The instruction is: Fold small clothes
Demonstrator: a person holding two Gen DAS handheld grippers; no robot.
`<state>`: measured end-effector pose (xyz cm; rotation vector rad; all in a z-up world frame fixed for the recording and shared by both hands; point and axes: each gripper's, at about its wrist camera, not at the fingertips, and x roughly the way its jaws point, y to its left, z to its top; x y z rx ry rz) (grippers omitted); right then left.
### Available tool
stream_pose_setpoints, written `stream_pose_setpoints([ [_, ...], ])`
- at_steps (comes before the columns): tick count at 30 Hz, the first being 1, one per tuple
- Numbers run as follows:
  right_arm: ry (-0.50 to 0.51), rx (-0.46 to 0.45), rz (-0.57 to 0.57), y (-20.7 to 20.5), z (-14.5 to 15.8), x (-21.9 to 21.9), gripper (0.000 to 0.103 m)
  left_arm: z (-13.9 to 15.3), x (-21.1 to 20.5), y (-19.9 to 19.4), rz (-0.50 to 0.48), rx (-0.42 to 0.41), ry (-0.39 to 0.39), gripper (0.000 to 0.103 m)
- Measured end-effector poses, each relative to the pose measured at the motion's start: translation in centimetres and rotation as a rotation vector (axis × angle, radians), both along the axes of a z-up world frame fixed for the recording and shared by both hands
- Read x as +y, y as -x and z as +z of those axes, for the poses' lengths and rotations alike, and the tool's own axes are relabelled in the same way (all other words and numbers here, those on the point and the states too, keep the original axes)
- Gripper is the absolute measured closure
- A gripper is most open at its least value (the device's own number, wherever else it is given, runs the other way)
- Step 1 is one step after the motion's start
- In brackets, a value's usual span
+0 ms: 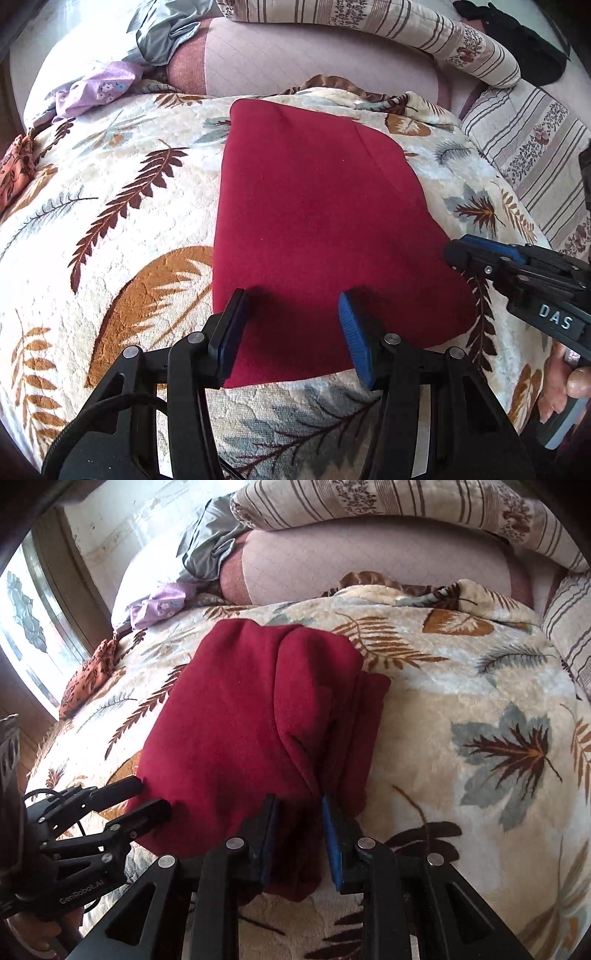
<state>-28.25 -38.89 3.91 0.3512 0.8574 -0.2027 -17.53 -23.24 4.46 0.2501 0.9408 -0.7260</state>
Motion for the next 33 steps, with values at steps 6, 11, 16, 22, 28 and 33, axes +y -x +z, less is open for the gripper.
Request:
stream_pose_setpoints([
  [6, 0.008, -0.069, 0.034, 1.1, 2.5, 2.6, 0.079, 0.3, 0.4, 0.3, 0.016, -0.015, -0.003, 0.053],
  [11, 0.052, -0.018, 0.040, 0.5, 1.4, 3.8, 0.079, 0.6, 0.8, 0.4, 0.022, -0.022, 0.003, 0.052],
  [16, 0.036, 0.087, -0.013, 0.2, -2.5, 2.7, 0.069, 0.5, 1.0, 0.4, 0.028, -0.016, -0.003, 0.052],
  [22, -0.029, 0.019, -0.037, 1.4, -1.0, 2.0, 0.065, 0.6, 1.2, -0.2, 0.039, -0.011, 0.007, 0.052],
  [28, -0.029, -0.056, -0.108, -0.3, 1.1, 0.5, 0.052, 0.8, 1.0, -1.6, 0.051, 0.000, 0.022, 0.052],
  [33, -0.138, -0.038, -0.136, -3.6, -0.3, -1.7, 0.062, 0.9, 0.4, -2.4, 0.054, -0.001, 0.022, 0.052],
])
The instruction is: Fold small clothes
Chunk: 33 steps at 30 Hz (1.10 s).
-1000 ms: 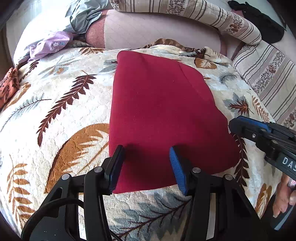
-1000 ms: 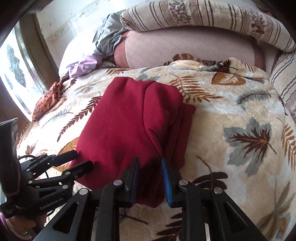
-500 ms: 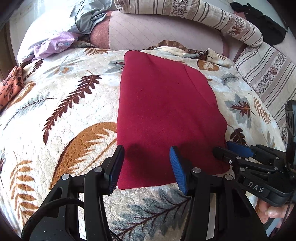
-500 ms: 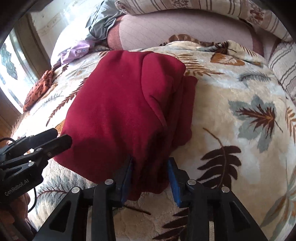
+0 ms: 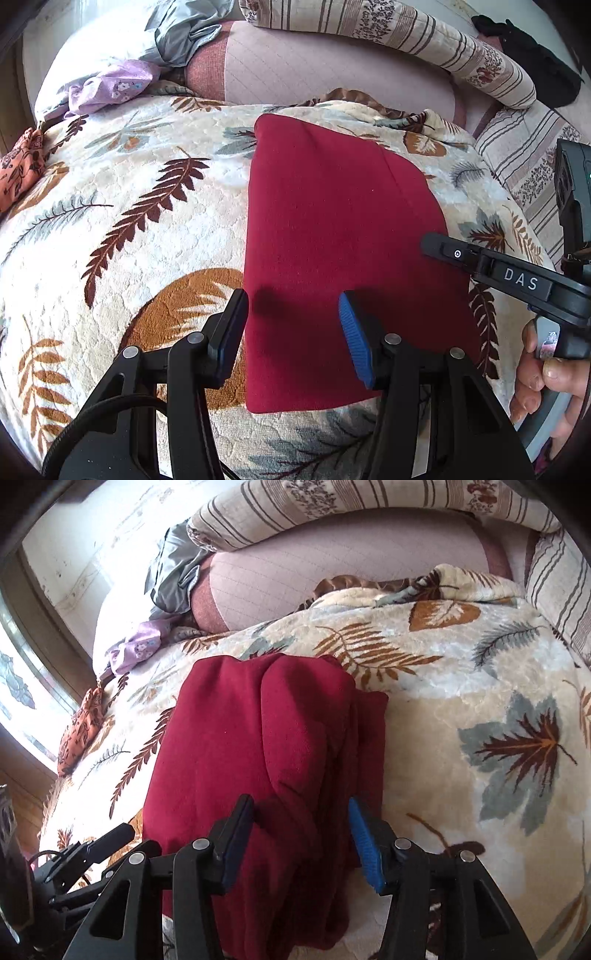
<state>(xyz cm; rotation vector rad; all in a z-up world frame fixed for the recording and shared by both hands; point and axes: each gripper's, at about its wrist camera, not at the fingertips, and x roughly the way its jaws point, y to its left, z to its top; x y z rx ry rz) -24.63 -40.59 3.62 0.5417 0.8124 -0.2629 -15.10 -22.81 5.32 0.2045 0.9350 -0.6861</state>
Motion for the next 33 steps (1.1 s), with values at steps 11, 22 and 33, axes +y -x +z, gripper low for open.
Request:
stream_pose_setpoints([
  [11, 0.060, -0.002, 0.009, 0.8, -1.5, 0.0, 0.090, -0.5, -0.4, -0.8, -0.008, 0.006, -0.009, 0.049],
  [22, 0.103, -0.007, 0.018, 1.3, -0.4, 0.7, 0.091, -0.4, 0.0, -1.7, 0.024, 0.028, 0.012, 0.040],
  [33, 0.089, -0.080, -0.010, 1.6, 0.7, 0.0, 0.036, -0.3, -0.1, -3.2, 0.009, 0.041, 0.041, 0.040],
])
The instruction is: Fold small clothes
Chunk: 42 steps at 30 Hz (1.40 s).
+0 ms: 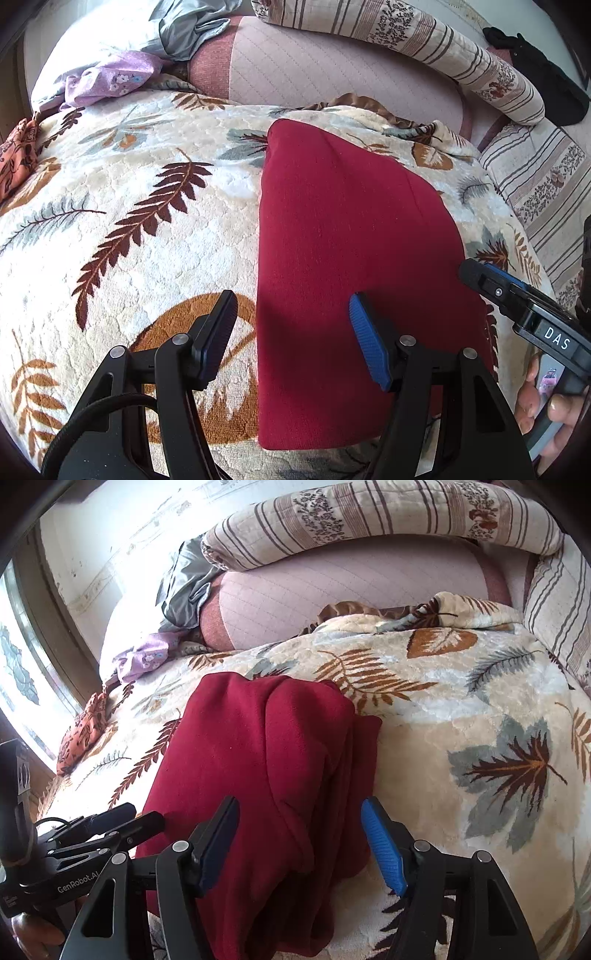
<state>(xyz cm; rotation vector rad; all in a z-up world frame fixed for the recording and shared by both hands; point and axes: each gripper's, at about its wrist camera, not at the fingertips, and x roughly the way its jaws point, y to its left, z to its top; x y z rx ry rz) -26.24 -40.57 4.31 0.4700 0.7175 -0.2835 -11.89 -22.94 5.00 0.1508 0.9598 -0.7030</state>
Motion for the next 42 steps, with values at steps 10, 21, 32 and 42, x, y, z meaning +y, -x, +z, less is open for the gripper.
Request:
stream_pose_setpoints([
  [10, -0.159, -0.020, -0.006, -1.7, -2.6, -3.1, 0.027, -1.6, -0.2, -3.4, -0.053, 0.131, 0.097, 0.032],
  [21, -0.274, -0.075, 0.013, -4.1, -5.6, -4.7, 0.013, -3.5, -2.3, -5.2, -0.130, 0.197, 0.126, 0.022],
  [32, -0.220, -0.079, 0.052, -5.1, -5.2, -4.1, 0.035, -3.5, -3.7, -4.5, -0.121, 0.130, 0.095, 0.021],
  [42, -0.163, -0.086, 0.057, -4.7, -3.2, -3.0, 0.058, -2.1, -3.4, -2.8, -0.121, 0.050, 0.082, 0.045],
])
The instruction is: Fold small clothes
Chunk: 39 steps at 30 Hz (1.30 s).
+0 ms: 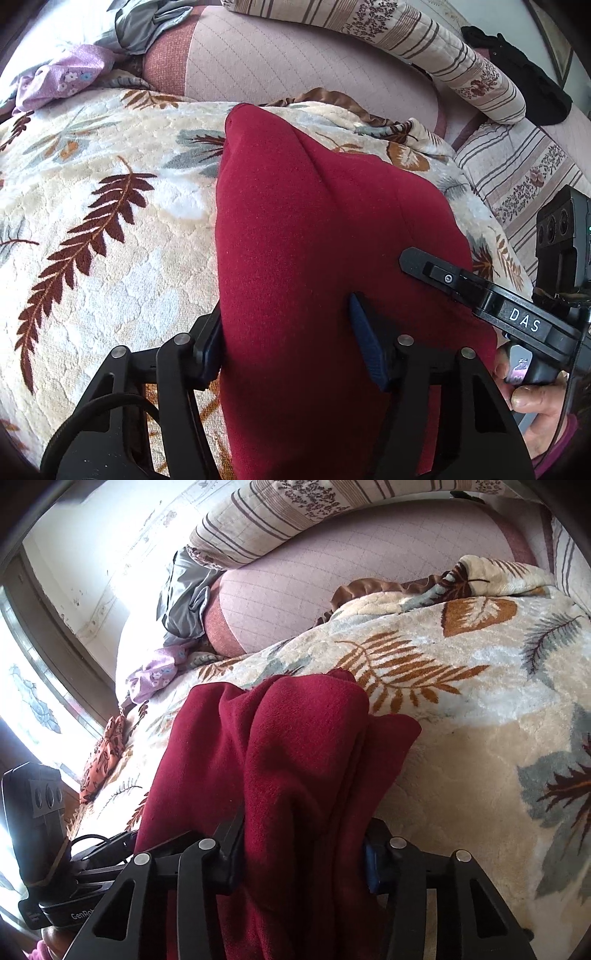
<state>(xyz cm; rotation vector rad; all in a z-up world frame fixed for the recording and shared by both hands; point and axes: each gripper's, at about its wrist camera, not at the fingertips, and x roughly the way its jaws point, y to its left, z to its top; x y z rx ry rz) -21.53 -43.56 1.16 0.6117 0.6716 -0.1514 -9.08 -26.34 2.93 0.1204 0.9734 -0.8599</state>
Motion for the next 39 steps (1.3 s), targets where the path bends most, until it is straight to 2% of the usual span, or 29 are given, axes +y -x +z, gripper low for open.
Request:
stream_pose_setpoints([
  [6, -0.019, -0.022, 0.006, 0.6, 1.6, 0.8, 0.064, 2.0, 1.2, 0.8, -0.005, 0.032, 0.021, 0.057],
  [10, -0.070, -0.040, 0.036, 1.5, 3.2, 1.9, 0.065, 3.5, 3.3, 1.8, 0.009, 0.071, 0.032, 0.057],
  [15, -0.133, -0.035, 0.088, 3.3, 4.6, 4.8, 0.065, 5.5, 7.1, 4.6, 0.028, 0.067, -0.022, 0.057],
  [19, -0.176, -0.008, 0.144, 4.9, 4.6, 8.1, 0.065, 5.1, 10.5, 7.1, 0.060, 0.094, -0.073, 0.057],
  [23, -0.207, 0.046, 0.174, 6.0, 2.6, 10.5, 0.063, 3.1, 12.7, 8.5, 0.107, 0.129, -0.090, 0.057],
  [24, -0.185, 0.079, 0.173, 5.9, 1.9, 10.9, 0.061, 2.7, 13.0, 8.6, 0.117, 0.126, -0.080, 0.056],
  [25, -0.151, 0.113, 0.157, 6.0, 1.4, 11.0, 0.054, 2.5, 13.3, 8.7, 0.120, 0.121, -0.069, 0.054],
  [27, -0.131, 0.129, 0.137, 6.5, 1.2, 10.6, 0.053, 2.5, 13.6, 8.8, 0.133, 0.100, -0.076, 0.050],
  [29, -0.103, 0.111, 0.104, 7.8, 2.4, 10.3, 0.053, 3.0, 13.8, 9.0, 0.154, 0.078, -0.086, 0.049],
  [32, 0.002, 0.040, 0.104, 9.8, 5.6, 11.1, 0.054, 4.0, 14.0, 9.7, 0.172, -0.003, -0.119, 0.049],
  [34, 0.057, 0.003, 0.171, 10.5, 7.3, 12.7, 0.059, 4.4, 14.1, 10.1, 0.180, -0.042, -0.128, 0.049],
  [36, 0.123, -0.019, 0.252, 10.8, 8.1, 15.1, 0.062, 4.5, 14.0, 10.6, 0.184, -0.073, -0.142, 0.044],
  [39, 0.207, 0.012, 0.314, 10.9, 6.8, 17.6, 0.066, 4.8, 14.0, 11.6, 0.188, -0.125, -0.162, 0.044],
])
